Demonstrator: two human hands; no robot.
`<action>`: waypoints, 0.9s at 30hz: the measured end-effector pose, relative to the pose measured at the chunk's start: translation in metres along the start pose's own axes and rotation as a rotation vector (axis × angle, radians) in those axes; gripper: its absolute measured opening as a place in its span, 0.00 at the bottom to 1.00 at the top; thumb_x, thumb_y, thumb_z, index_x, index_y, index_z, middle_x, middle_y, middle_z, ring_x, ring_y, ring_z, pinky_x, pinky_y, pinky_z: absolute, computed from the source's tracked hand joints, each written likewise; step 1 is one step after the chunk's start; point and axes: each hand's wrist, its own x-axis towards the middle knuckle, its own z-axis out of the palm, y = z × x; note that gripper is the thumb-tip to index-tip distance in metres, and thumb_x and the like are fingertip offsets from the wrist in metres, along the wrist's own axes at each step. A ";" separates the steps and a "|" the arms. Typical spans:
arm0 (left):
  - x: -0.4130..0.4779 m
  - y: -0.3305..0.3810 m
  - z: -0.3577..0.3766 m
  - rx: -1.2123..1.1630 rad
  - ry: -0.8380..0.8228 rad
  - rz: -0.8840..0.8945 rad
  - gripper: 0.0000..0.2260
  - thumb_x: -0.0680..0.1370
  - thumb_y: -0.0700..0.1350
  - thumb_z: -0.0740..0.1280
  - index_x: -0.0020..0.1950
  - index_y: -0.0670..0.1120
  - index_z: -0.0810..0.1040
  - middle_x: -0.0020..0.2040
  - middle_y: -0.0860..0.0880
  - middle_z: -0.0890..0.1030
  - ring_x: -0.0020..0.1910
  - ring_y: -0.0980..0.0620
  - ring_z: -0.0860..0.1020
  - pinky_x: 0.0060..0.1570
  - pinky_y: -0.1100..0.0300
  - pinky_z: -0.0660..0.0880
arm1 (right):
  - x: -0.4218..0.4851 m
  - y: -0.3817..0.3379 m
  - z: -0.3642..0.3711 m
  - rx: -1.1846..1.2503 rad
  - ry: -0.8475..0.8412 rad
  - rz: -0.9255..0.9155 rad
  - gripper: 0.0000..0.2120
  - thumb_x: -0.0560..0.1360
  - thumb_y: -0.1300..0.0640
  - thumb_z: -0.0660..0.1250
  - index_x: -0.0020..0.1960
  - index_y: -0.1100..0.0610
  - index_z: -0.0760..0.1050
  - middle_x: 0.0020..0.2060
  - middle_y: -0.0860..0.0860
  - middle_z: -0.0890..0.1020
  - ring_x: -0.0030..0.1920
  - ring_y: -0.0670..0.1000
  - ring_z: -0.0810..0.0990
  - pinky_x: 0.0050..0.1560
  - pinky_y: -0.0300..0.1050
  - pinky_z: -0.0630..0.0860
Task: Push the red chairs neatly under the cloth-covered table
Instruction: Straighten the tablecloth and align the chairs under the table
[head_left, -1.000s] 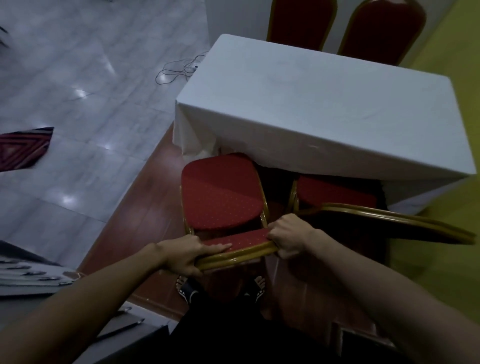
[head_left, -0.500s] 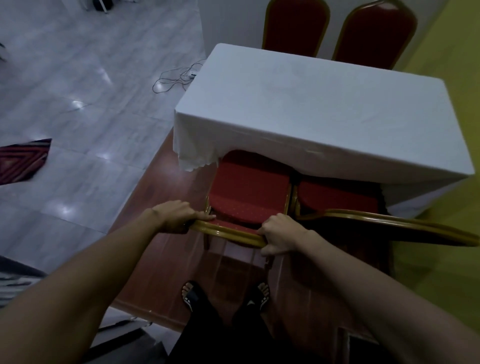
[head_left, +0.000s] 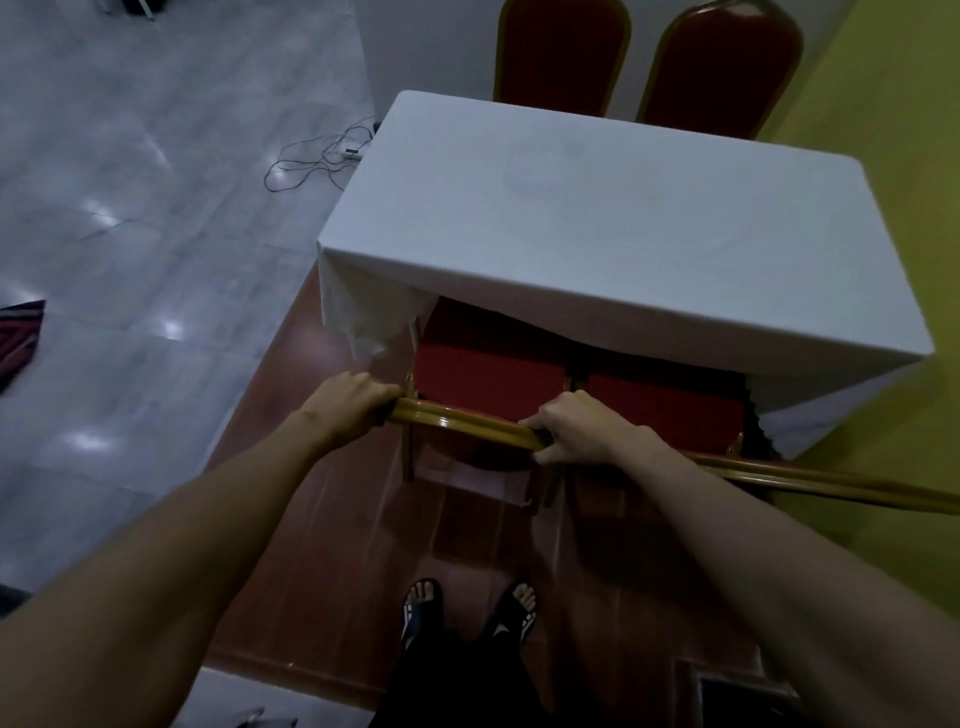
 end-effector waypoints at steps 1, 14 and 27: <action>0.003 -0.003 0.000 -0.019 0.004 -0.003 0.11 0.76 0.43 0.67 0.58 0.48 0.78 0.48 0.49 0.84 0.46 0.49 0.82 0.43 0.56 0.76 | 0.003 0.000 -0.001 -0.001 0.012 0.014 0.21 0.71 0.49 0.69 0.63 0.53 0.78 0.47 0.53 0.84 0.50 0.56 0.81 0.41 0.44 0.65; -0.006 -0.022 0.007 -0.038 0.054 0.098 0.11 0.74 0.48 0.68 0.56 0.51 0.80 0.46 0.49 0.85 0.43 0.46 0.83 0.43 0.51 0.79 | 0.004 -0.019 0.010 0.041 -0.088 0.205 0.25 0.72 0.51 0.69 0.69 0.48 0.72 0.56 0.51 0.81 0.57 0.55 0.79 0.46 0.48 0.73; 0.010 -0.036 -0.010 -0.022 0.035 0.064 0.07 0.74 0.44 0.69 0.51 0.47 0.82 0.45 0.44 0.84 0.43 0.43 0.80 0.39 0.53 0.74 | 0.022 -0.039 0.010 0.068 -0.030 0.432 0.25 0.75 0.53 0.68 0.71 0.47 0.68 0.63 0.55 0.78 0.61 0.60 0.77 0.55 0.56 0.75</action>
